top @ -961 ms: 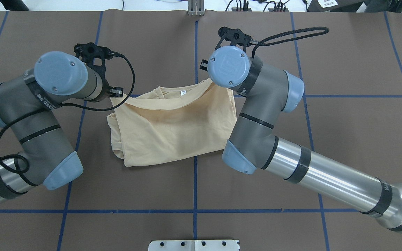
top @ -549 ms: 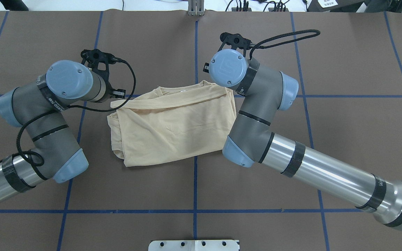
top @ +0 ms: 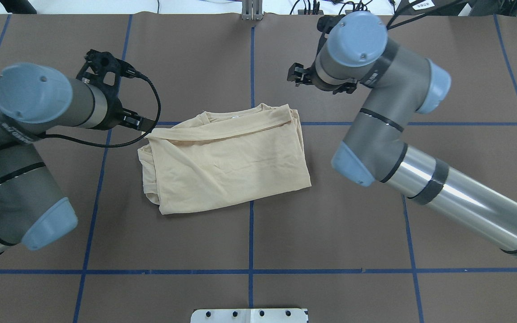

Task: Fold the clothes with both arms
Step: 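Release the hem and raise both grippers away from the shirt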

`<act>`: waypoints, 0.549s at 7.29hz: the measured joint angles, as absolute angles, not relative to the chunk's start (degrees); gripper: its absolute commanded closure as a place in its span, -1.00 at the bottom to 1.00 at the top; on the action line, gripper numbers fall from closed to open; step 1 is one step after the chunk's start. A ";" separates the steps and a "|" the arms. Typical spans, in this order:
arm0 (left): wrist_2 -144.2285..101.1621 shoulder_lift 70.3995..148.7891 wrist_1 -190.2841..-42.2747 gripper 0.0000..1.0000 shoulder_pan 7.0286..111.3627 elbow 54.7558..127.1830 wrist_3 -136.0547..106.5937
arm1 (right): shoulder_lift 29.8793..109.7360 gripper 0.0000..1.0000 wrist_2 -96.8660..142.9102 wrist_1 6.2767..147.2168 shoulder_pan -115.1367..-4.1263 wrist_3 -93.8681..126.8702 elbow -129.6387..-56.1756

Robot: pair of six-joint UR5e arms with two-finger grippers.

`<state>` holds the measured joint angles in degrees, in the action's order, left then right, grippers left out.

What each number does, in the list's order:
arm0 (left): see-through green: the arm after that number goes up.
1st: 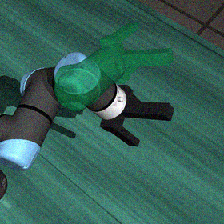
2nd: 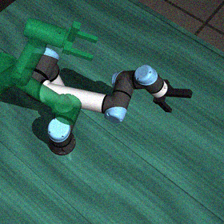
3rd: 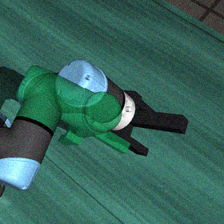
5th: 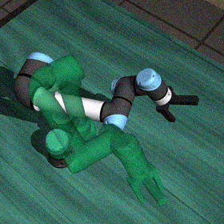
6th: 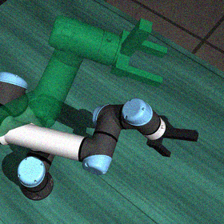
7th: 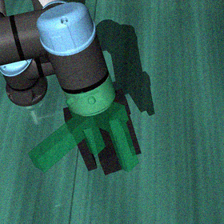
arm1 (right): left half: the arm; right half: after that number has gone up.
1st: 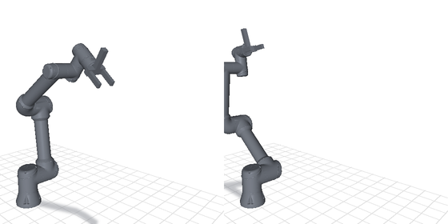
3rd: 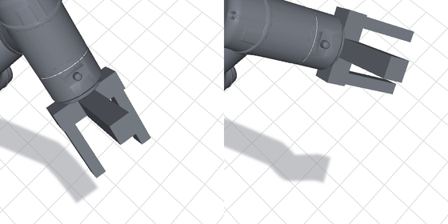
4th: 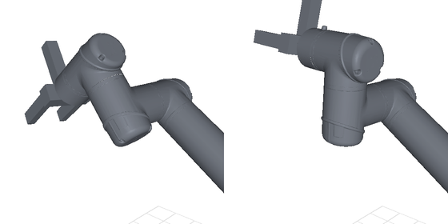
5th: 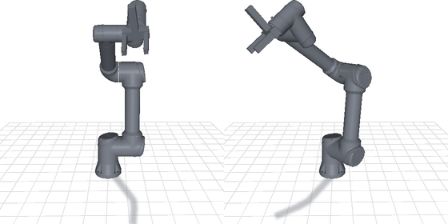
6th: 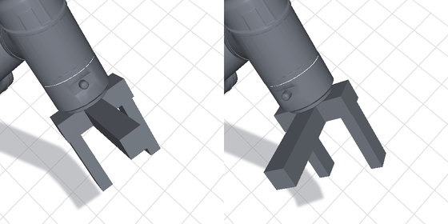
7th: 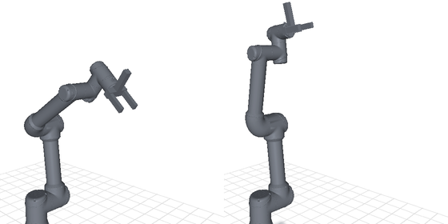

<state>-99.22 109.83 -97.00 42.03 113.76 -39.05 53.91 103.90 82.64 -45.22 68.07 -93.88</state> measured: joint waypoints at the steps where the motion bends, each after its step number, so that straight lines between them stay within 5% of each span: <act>1: -101.32 107.38 -92.77 -1.00 44.61 118.86 -33.96 | 58.91 -1.00 108.86 86.52 -49.18 60.29 -100.16; 4: -111.95 96.37 -88.83 -1.00 63.66 124.87 -6.87 | 75.59 -1.00 120.74 96.19 -65.25 26.92 -111.66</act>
<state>-111.95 96.37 -88.83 63.66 124.87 -6.87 75.59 120.74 96.19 -65.25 26.92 -111.66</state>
